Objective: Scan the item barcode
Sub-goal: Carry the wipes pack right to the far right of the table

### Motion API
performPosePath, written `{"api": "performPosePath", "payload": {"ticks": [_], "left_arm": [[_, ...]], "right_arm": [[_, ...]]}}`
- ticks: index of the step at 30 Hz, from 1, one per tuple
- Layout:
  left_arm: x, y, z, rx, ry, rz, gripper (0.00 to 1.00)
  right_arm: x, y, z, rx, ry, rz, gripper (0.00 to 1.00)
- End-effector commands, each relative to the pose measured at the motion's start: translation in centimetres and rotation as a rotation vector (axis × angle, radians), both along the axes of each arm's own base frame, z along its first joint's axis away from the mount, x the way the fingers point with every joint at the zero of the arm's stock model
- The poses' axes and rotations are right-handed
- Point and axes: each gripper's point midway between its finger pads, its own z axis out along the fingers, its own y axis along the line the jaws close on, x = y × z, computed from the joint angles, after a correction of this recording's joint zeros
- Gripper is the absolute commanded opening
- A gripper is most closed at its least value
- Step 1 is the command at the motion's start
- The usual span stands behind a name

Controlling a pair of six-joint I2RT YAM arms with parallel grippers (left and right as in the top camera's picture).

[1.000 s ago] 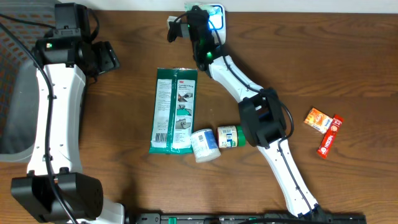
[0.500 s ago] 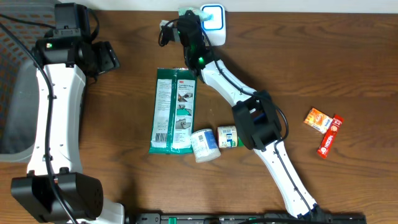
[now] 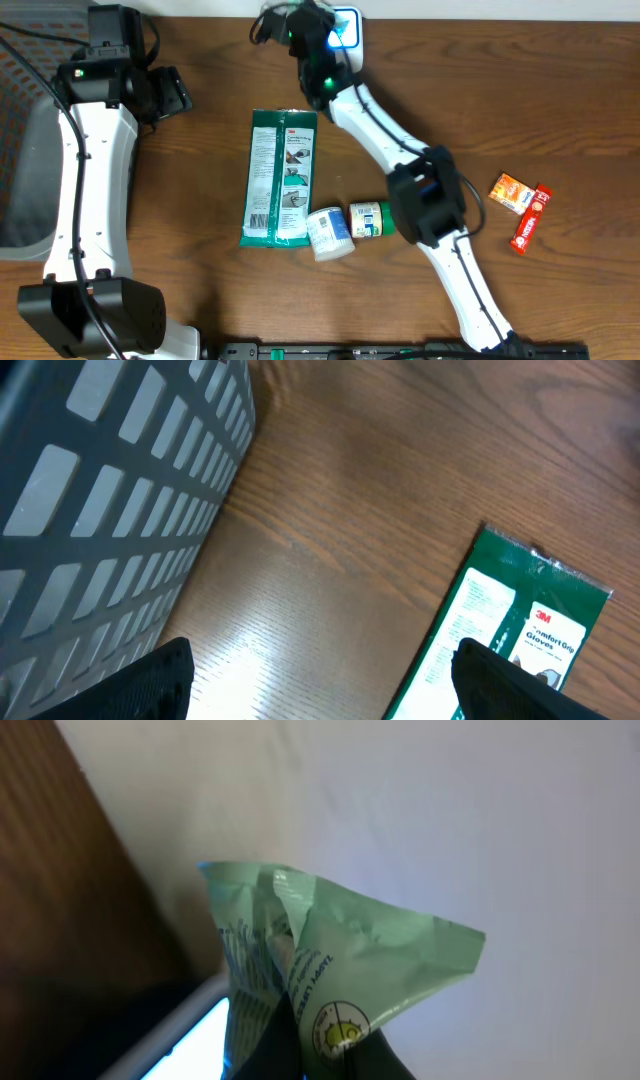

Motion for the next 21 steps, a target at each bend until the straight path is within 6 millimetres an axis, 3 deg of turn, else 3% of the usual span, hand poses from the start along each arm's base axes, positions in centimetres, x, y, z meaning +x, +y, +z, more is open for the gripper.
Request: {"api": "performPosePath", "payload": {"ticks": [1, 5, 11, 13, 17, 21], "left_arm": [[-0.2, 0.5, 0.8, 0.019, -0.016, 0.008, 0.82], [-0.2, 0.5, 0.8, 0.019, -0.016, 0.008, 0.82], [-0.2, 0.5, 0.8, 0.019, -0.016, 0.008, 0.82], [-0.2, 0.5, 0.8, 0.019, -0.016, 0.008, 0.82], [-0.2, 0.5, 0.8, 0.019, -0.016, 0.008, 0.82], [-0.2, 0.5, 0.8, 0.019, -0.016, 0.008, 0.82]], "right_arm": [[-2.2, -3.2, 11.1, 0.372, -0.044, -0.106, 0.01], [-6.2, -5.4, 13.4, 0.512, 0.138, -0.138, 0.01], [-14.3, -9.5, 15.0, 0.621, 0.475, -0.128, 0.01], [-16.2, -11.1, 15.0, 0.615, 0.540, -0.147, 0.01], [-19.7, -15.6, 14.0, 0.614, 0.660, -0.287, 0.01], [-23.0, -20.5, 11.1, 0.555, 0.820, -0.456, 0.01]]}}
